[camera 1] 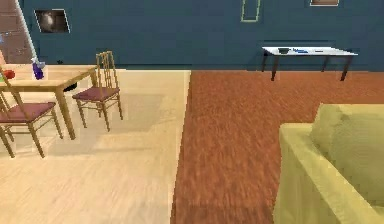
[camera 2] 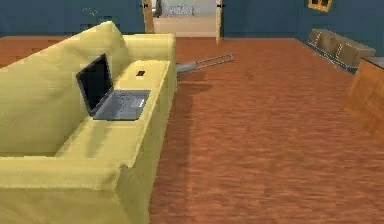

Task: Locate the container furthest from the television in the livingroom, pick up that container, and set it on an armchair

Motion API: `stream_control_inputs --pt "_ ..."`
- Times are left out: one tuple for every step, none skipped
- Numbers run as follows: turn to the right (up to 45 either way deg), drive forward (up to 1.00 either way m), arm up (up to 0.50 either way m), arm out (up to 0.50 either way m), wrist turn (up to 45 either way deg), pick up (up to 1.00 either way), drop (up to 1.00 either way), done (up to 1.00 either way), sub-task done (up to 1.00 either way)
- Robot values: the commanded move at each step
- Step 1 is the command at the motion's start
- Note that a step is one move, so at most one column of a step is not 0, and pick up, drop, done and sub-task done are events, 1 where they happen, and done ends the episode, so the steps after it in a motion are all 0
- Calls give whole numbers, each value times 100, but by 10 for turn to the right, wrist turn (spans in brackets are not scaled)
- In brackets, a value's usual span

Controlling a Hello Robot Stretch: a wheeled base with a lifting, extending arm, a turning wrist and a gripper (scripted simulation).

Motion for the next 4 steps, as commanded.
stream_control_inputs --pt "0 100 0 0 0 0 0 0 0" --pt "0 50 0 0 0 0 0 0 0" --pt "300 0 0 0 0 0 0 0 0" --pt "0 100 0 0 0 0 0 0 0"
